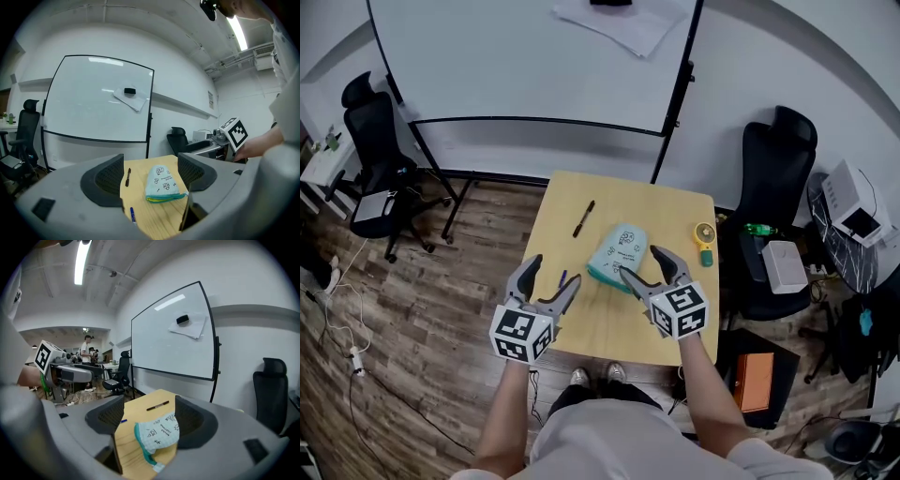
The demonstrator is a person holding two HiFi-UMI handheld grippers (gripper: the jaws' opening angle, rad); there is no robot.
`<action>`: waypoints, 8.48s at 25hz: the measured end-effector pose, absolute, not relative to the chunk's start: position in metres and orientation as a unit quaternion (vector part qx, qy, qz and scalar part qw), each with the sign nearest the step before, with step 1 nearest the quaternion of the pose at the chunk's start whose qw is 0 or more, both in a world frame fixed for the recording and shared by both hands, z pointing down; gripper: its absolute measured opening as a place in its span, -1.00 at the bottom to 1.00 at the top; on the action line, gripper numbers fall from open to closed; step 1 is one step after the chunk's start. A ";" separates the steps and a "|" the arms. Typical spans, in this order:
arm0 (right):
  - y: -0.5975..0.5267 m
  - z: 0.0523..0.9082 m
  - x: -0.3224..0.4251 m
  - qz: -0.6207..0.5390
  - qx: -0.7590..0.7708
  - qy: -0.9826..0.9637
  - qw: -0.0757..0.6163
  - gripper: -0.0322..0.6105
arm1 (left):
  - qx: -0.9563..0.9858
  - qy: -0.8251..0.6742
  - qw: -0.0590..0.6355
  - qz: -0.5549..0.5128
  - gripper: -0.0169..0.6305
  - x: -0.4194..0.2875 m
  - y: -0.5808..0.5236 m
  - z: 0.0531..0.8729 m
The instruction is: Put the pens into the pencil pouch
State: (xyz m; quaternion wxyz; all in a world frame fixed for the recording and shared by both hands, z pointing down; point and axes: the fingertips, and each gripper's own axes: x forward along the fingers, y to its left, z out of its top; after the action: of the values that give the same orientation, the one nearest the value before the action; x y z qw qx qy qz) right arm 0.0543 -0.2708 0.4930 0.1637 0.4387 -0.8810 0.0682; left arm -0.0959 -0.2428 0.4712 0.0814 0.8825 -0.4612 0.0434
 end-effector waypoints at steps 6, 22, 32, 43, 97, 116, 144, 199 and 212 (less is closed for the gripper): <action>-0.263 0.566 0.057 0.124 0.419 -0.868 0.236 0.10 | 0.880 -0.460 0.105 0.061 0.09 -0.090 -0.237 0.502; -0.266 0.689 0.060 0.220 0.376 -0.821 0.370 -0.21 | 0.863 -0.467 0.166 0.097 0.09 -0.082 -0.207 0.554; -0.277 0.671 0.058 0.207 0.387 -0.831 0.342 -0.70 | 0.849 -0.486 0.177 0.105 0.09 -0.104 -0.198 0.565; -0.299 0.599 0.056 0.173 0.395 -0.859 0.277 -0.72 | 0.840 -0.480 0.205 0.150 0.09 -0.104 -0.207 0.607; -0.285 0.587 0.071 0.174 0.407 -0.855 0.270 -0.71 | 0.834 -0.444 0.218 0.244 -0.75 -0.099 -0.212 0.585; -0.260 0.603 0.050 0.161 0.372 -0.865 0.295 -0.71 | 0.826 -0.307 0.181 0.436 -0.76 -0.044 -0.238 0.624; -0.221 0.584 0.012 0.126 0.246 -0.925 0.261 -0.72 | 0.856 -0.290 0.176 0.390 -0.55 -0.001 -0.252 0.620; -0.294 0.558 0.045 0.138 0.350 -0.892 0.250 -0.72 | 0.813 -0.426 0.246 0.311 -0.55 -0.070 -0.434 0.712; -0.285 0.557 0.052 0.136 0.351 -0.892 0.251 -0.72 | 0.813 -0.426 0.236 0.319 -0.76 -0.080 -0.416 0.686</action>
State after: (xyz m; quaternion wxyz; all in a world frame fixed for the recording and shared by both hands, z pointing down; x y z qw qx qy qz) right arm 0.0522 -0.2851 0.5571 0.2511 0.3514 -0.8917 0.1356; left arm -0.0799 -0.4165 0.6861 0.2359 0.8132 -0.4257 0.3192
